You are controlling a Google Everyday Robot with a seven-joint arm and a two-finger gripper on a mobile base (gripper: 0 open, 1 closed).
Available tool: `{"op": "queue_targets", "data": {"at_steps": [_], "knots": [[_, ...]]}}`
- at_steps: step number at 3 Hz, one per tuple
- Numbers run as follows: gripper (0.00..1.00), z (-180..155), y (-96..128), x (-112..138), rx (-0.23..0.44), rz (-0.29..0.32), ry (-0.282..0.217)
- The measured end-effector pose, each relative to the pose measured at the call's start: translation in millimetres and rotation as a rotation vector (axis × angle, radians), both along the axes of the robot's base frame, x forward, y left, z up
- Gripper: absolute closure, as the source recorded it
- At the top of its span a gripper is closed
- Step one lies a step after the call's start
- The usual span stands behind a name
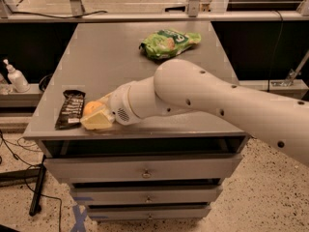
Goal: Move orange near rxbar chocolate
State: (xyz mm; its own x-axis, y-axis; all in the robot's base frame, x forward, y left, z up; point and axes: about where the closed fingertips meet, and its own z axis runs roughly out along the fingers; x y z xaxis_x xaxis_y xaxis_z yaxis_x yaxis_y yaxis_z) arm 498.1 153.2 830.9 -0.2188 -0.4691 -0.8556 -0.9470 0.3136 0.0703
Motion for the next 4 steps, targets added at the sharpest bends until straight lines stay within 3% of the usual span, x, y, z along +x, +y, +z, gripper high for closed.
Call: {"op": "queue_targets", "data": {"at_steps": [2, 3, 4], "knots": [[0.13, 0.1, 3.2, 1.3, 0.002, -0.001, -0.005], [0.0, 0.9, 2.1, 2.5, 0.004, -0.004, -0.006], [0.0, 2.5, 0.7, 4.3, 0.007, -0.007, -0.007]]}}
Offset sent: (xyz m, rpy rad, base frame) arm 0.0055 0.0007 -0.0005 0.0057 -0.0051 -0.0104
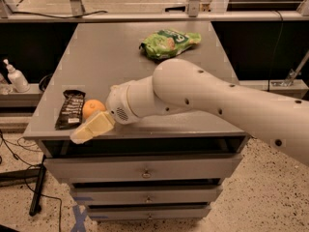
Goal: Move orange near rxbar chocolate
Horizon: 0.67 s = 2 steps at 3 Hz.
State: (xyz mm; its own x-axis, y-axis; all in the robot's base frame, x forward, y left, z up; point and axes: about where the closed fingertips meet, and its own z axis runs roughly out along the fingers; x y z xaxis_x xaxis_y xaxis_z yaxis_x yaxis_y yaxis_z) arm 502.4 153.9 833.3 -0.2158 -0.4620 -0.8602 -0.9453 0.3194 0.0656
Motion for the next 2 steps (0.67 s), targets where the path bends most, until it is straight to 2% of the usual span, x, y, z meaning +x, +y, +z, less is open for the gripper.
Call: {"op": "queue_targets", "data": {"at_steps": [1, 2], "knots": [[0.0, 15.4, -15.9, 16.5, 0.027, -0.028, -0.012], [0.0, 55.3, -65.8, 55.7, 0.108, -0.1, -0.048]]}}
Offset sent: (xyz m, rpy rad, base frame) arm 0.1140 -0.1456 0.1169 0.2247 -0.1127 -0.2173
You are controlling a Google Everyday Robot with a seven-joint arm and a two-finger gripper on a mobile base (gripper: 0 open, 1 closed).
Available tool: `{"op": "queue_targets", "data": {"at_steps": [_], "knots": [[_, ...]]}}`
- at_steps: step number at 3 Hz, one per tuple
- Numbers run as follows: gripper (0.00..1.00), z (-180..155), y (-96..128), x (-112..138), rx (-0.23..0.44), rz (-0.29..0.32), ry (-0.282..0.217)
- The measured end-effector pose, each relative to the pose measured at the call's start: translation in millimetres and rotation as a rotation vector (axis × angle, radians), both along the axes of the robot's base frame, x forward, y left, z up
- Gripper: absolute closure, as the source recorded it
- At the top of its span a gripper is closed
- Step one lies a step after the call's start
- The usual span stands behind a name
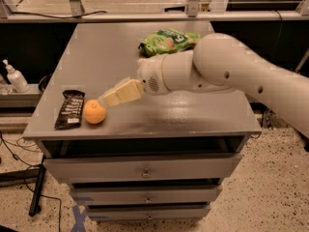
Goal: Move orange near rxbar chocolate
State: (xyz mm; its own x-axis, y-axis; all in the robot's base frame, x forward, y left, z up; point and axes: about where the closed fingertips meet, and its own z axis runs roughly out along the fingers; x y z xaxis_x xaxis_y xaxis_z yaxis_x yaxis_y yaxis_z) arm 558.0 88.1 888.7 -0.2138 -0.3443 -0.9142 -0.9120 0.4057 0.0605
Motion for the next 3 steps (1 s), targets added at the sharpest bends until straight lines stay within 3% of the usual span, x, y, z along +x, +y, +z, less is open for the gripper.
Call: {"op": "queue_targets", "data": {"at_steps": [1, 2, 3], "knots": [[0.0, 54.7, -61.0, 35.9, 0.082, -0.075, -0.072], [0.0, 107.7, -114.3, 52.6, 0.16, -0.137, -0.171], [0.0, 119.0, -118.9, 54.6, 0.167, -0.144, -0.192]]}}
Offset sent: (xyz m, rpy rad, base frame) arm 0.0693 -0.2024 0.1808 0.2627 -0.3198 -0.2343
